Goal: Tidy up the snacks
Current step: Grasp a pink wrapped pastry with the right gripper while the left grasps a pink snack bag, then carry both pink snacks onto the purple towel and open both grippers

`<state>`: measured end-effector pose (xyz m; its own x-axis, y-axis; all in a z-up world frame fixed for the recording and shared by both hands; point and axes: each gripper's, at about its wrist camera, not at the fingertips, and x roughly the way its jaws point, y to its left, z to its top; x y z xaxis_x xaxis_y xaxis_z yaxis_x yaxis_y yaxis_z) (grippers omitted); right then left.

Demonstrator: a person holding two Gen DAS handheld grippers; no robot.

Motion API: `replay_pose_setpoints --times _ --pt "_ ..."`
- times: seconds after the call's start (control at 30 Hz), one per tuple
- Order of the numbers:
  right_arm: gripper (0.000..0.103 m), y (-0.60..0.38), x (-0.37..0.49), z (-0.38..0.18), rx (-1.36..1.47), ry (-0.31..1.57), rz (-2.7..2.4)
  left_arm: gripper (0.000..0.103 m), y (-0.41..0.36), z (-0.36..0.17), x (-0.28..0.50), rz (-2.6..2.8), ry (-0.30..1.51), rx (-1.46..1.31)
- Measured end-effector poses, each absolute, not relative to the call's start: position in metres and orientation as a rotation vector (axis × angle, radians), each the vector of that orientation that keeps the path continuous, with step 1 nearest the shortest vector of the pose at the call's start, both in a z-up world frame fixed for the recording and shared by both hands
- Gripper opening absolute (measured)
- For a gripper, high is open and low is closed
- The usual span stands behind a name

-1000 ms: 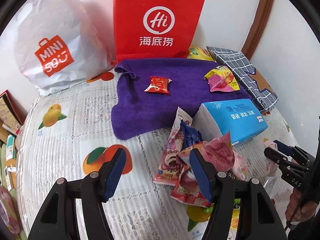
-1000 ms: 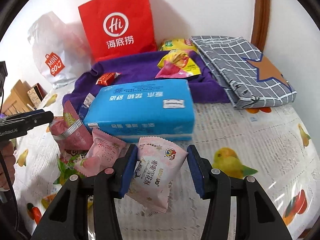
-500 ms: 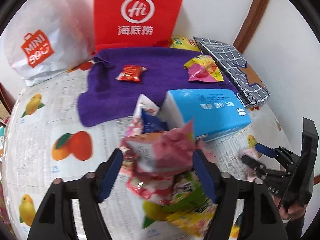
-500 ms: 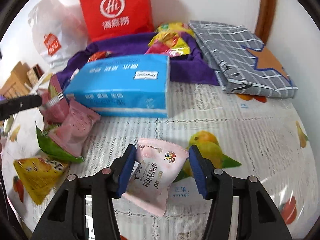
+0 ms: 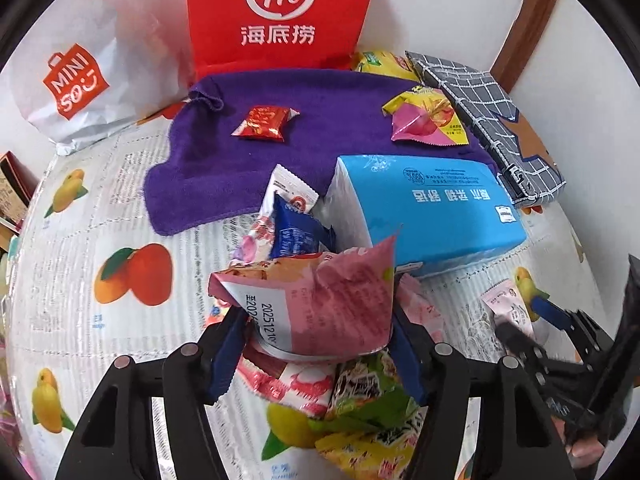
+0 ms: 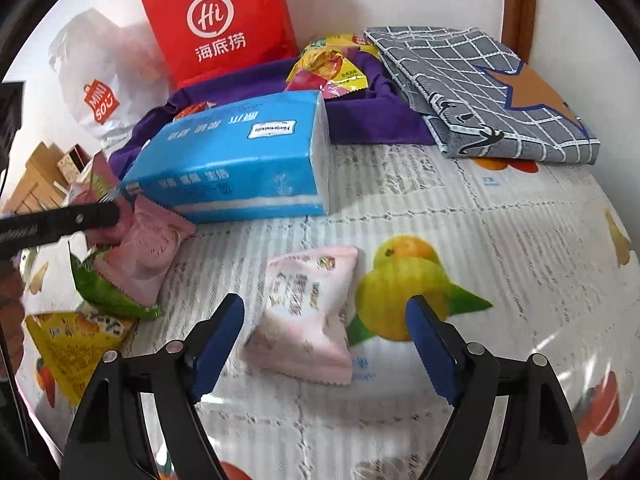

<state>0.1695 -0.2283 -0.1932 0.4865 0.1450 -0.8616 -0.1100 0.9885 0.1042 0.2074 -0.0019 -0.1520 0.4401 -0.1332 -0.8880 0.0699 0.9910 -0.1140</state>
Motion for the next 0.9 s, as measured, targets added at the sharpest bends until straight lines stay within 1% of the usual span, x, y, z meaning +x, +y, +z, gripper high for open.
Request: replay_pose_setpoints --times 0.03,0.07,0.1,0.33,0.8,0.9 --pt "0.065 -0.226 0.171 -0.193 0.023 1.047 0.153 0.063 0.001 -0.148 0.206 -0.123 1.098 -0.063" --pt "0.047 -0.224 0.172 -0.193 0.014 1.048 0.159 0.063 0.003 -0.146 0.204 -0.12 1.092 -0.063" --pt "0.041 -0.222 0.173 -0.192 0.004 1.049 0.162 0.063 0.005 -0.143 0.202 -0.119 1.082 -0.067" --pt "0.039 -0.22 0.166 -0.175 -0.001 1.026 0.178 0.063 0.013 -0.124 0.192 -0.148 1.046 -0.128" --pt "0.04 -0.226 0.16 -0.123 0.0 0.976 0.158 0.063 -0.005 -0.085 0.173 -0.167 0.963 -0.108" --pt "0.04 -0.222 0.161 -0.109 -0.016 0.94 0.152 0.063 -0.007 -0.076 0.173 -0.18 0.94 -0.105"
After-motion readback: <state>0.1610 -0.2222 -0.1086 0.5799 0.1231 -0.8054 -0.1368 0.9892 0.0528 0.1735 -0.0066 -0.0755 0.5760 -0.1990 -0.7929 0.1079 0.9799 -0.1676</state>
